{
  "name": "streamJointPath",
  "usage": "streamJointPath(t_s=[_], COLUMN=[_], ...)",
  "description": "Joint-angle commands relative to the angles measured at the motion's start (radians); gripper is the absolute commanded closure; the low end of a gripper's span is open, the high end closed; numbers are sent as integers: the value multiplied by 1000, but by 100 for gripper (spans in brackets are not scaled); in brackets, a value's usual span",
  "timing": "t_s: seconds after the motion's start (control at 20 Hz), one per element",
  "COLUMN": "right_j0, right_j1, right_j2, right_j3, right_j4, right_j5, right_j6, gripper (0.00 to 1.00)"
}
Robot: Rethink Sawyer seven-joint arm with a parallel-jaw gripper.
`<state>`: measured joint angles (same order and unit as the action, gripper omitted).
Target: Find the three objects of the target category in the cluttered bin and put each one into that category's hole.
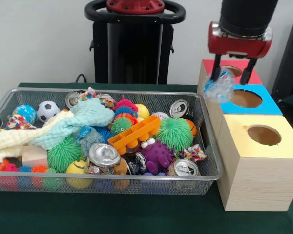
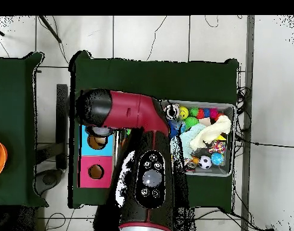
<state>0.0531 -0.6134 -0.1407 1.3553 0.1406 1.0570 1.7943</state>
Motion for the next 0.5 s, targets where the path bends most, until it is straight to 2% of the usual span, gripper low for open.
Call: streamJointPath(t_s=[0.05,0.3,0.5], right_j0=[16,22,34], right_j1=[42,61,72], right_j2=[18,21,22], right_j3=[-132,-176,-182], right_j4=[68,68,69], right_j5=[263,304,265], right_j6=[374,418,455], gripper=[0,0,0])
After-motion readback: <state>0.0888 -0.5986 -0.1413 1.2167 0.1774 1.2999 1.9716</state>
